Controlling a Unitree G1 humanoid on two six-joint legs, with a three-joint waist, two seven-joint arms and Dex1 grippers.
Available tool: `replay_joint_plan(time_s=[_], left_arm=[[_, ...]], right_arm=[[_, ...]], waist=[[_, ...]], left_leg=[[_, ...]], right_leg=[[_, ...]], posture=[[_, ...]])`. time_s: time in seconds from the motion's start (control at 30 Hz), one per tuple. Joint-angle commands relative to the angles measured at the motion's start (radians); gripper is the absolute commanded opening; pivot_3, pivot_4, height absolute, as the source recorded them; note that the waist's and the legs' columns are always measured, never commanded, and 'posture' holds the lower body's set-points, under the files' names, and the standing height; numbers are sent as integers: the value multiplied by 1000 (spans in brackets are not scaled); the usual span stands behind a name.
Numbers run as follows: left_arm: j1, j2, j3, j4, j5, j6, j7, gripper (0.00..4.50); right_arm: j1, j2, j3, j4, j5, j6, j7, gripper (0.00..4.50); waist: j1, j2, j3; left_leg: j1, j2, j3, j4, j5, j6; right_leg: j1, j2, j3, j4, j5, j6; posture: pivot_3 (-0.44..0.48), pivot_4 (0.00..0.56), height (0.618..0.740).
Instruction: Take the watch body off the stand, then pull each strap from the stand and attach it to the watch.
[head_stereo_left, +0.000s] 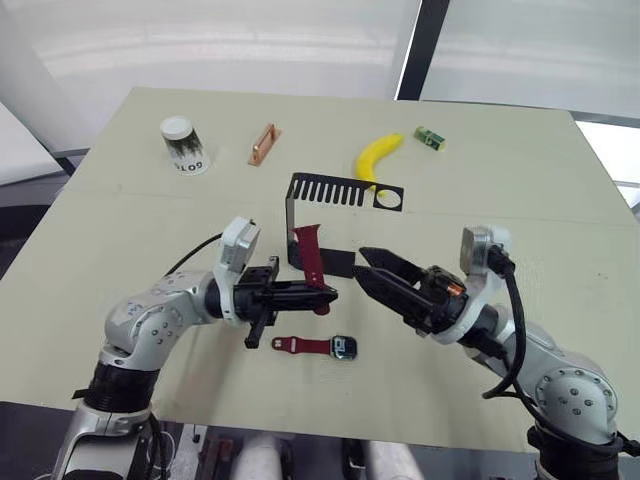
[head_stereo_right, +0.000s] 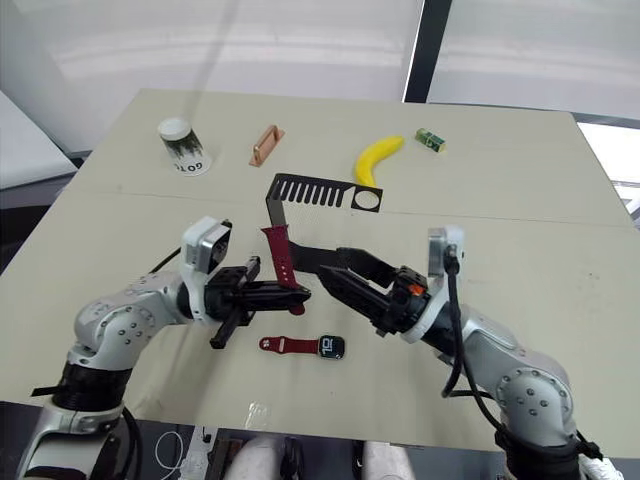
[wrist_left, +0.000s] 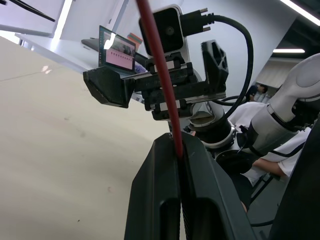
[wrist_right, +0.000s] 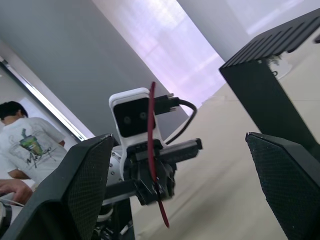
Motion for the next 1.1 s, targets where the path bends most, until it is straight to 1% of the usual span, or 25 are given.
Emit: replay_joint_plan(time_s=[0.03,0.27,0.3,0.33,0.37,0.43,0.73,1.1], left_arm=[[-14,-13,-23,-16,21,-4,-5,0],[-3,-43,-55,-46,45,-9,11,0],[0,-47,-58,-51,47,-10,13,0],[0,-49,-60,-52,50,-12,10,0],[0,-52,-60,-53,51,-13,11,0],[1,-55,-59,-54,50,-13,12,0],[-6,-66,-57,-68,44,-3,31,0],[-11,-90,-38,-78,34,2,72,0]], right_arm=[[-31,-8,34,-29,35,7,-32,4474],[-76,-7,86,-8,12,12,-47,4474],[-81,-7,91,-7,13,14,-47,4237],[-86,-7,95,-3,12,14,-48,3899],[-90,-8,99,-1,11,15,-48,3684],[-95,-11,102,2,9,14,-46,2763],[-117,13,110,17,14,0,-57,2763],[-103,49,86,26,17,-40,-66,2763]], waist=[[0,0,0],[-1,0,0],[0,0,0],[0,0,0],[0,0,0],[-1,0,0],[-1,0,0],[-1,0,0]], left_leg=[[0,0,0,0,0,0],[0,0,0,0,0,0],[0,0,0,0,0,0],[0,0,0,1,0,0],[0,0,0,1,0,0],[0,0,0,0,0,0],[0,0,0,0,0,0],[0,0,0,0,0,0]], right_leg=[[0,0,0,0,0,0],[0,0,0,0,0,0],[0,0,0,0,0,0],[0,0,0,0,0,0],[0,0,0,0,0,0],[0,0,0,0,0,0],[0,0,0,0,0,0],[0,0,0,0,0,0]], posture=[[0,150,725],[0,150,725],[0,150,725],[0,150,725],[0,150,725],[0,150,725],[0,150,725],[0,150,725]])
